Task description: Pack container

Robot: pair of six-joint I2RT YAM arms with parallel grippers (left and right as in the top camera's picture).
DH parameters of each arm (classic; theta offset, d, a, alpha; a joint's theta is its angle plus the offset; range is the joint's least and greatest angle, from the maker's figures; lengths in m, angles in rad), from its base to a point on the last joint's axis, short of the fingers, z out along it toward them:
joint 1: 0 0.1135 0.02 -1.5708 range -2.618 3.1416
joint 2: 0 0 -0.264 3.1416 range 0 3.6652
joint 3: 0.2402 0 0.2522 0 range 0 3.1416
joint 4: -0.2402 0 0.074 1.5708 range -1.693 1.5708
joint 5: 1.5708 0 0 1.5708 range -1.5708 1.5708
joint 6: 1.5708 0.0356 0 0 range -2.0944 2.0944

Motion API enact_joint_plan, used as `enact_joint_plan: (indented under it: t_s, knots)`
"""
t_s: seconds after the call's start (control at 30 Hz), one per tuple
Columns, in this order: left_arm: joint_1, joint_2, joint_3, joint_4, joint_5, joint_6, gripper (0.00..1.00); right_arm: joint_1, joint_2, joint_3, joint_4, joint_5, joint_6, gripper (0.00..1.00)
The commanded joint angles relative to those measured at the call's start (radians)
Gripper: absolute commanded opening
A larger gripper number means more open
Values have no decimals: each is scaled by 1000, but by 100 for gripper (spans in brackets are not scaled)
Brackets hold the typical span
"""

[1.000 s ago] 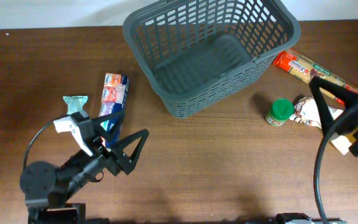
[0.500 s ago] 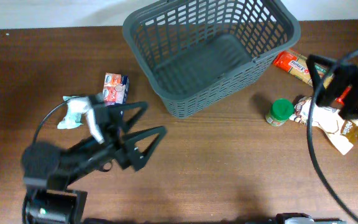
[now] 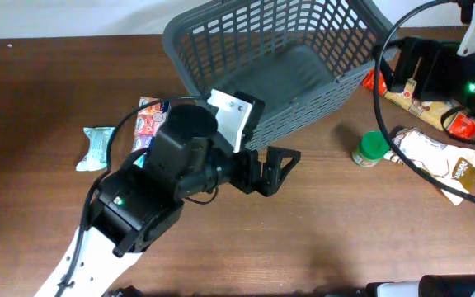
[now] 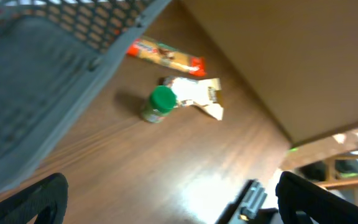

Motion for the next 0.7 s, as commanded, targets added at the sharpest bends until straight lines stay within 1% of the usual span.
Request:
enact_joint_plan:
  t_s: [0.0,0.1,0.2,0.3,0.47,0.67]
  knots:
    - [-25,46,21,-58,-85,35,99,6,21,27,30,-112,-150,99]
    - [-56,87,21,-118,-84,35,99,6,44,28,52,-108,-162,99]
    - [-100,122,21,-143,-84,35,99,0,63,27,77,-100,-186,99]
    - [-135,143,21,-140,-85,51,100,-29,78,27,114,-100,-186,99]
    - [-137,143,21,-126,-85,57,99,-96,99,27,157,-103,-185,99]
    - [-137,143,21,-92,-85,57,99,-193,128,27,156,-207,-186,99]
